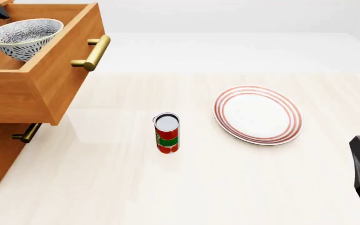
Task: Put the bowl in the top drawer of the cabinet.
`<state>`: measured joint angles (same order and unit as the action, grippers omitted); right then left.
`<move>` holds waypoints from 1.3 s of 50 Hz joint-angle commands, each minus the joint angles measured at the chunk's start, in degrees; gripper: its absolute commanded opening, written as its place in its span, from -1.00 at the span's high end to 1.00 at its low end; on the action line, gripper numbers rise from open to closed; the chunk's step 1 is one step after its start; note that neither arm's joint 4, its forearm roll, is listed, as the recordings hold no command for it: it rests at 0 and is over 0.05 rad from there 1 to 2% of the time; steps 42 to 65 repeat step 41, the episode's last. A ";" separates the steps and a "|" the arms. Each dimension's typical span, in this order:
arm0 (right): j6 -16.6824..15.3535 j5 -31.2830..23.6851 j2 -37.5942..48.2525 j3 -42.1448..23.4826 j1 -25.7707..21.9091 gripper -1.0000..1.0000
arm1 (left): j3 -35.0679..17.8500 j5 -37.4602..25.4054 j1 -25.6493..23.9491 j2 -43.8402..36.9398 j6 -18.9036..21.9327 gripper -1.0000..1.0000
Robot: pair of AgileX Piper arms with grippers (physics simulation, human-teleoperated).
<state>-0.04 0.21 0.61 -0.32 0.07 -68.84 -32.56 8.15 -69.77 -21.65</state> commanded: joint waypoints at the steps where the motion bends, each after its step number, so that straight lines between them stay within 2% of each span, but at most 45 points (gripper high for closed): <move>1: 0.00 0.00 0.00 0.00 0.00 -1.00 | -0.56 -1.87 -0.68 3.22 -0.12 -1.00; 41: 0.00 0.00 0.00 0.00 0.00 -1.00 | 0.78 -10.56 -6.32 21.05 -2.85 -1.00; 65: 0.00 0.00 0.00 0.00 0.00 -1.00 | 0.78 -10.56 -6.32 21.05 -2.85 -1.00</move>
